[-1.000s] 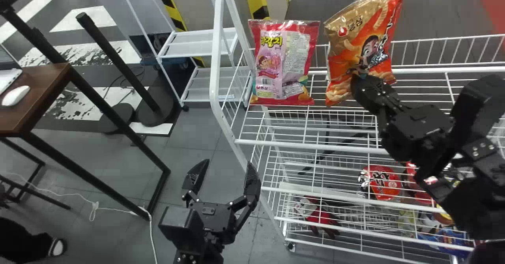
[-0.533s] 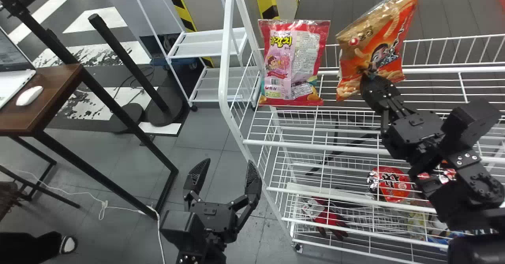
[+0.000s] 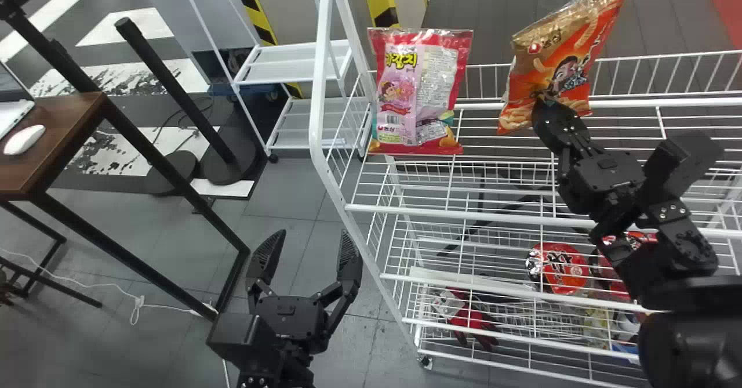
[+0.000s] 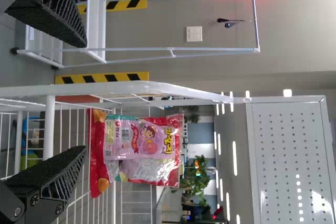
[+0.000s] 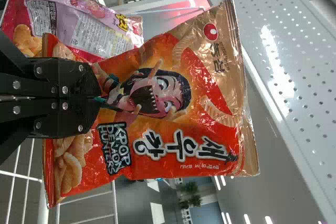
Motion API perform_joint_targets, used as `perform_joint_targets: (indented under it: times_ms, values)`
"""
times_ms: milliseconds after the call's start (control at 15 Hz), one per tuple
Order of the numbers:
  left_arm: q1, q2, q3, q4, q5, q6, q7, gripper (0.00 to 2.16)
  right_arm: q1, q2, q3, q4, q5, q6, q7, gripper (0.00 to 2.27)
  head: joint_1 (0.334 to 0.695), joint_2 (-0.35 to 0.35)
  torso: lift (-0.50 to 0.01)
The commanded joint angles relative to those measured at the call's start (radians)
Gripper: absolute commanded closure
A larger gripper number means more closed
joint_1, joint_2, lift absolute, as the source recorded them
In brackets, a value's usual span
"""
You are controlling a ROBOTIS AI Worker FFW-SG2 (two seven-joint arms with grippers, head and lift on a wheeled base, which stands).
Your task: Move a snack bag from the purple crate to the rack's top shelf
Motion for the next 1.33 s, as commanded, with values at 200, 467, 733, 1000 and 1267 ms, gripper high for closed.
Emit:
perform_joint_targets:
  times_ms: [200, 467, 733, 1000, 1267]
  values:
    - [-0.001, 0.001, 0.0, 0.016, 0.002, -0.03, 0.011, 0.13, -0.048, 0.001, 0.043, 0.048, -0.076, 0.072, 0.029, 1.72, 0.695, 0.329, 0.0]
    - [0.008, 0.003, -0.002, 0.017, 0.002, -0.061, 0.023, 0.13, -0.062, 0.001, 0.072, 0.05, -0.128, 0.102, 0.029, 1.72, 0.695, 0.348, 0.0]
    - [0.019, 0.004, -0.002, 0.017, 0.001, -0.073, 0.025, 0.13, -0.1, 0.001, 0.105, 0.054, -0.168, 0.13, 0.019, 1.72, 0.695, 0.35, 0.0]
    - [0.022, 0.006, -0.002, 0.026, 0.001, -0.088, 0.035, 0.13, -0.133, 0.001, 0.122, 0.09, -0.186, 0.154, -0.007, 1.72, 0.695, 0.35, 0.0]
    - [0.022, 0.006, -0.002, 0.032, 0.001, -0.104, 0.035, 0.13, -0.16, 0.001, 0.123, 0.14, -0.206, 0.154, -0.017, 1.72, 0.695, 0.35, 0.0]
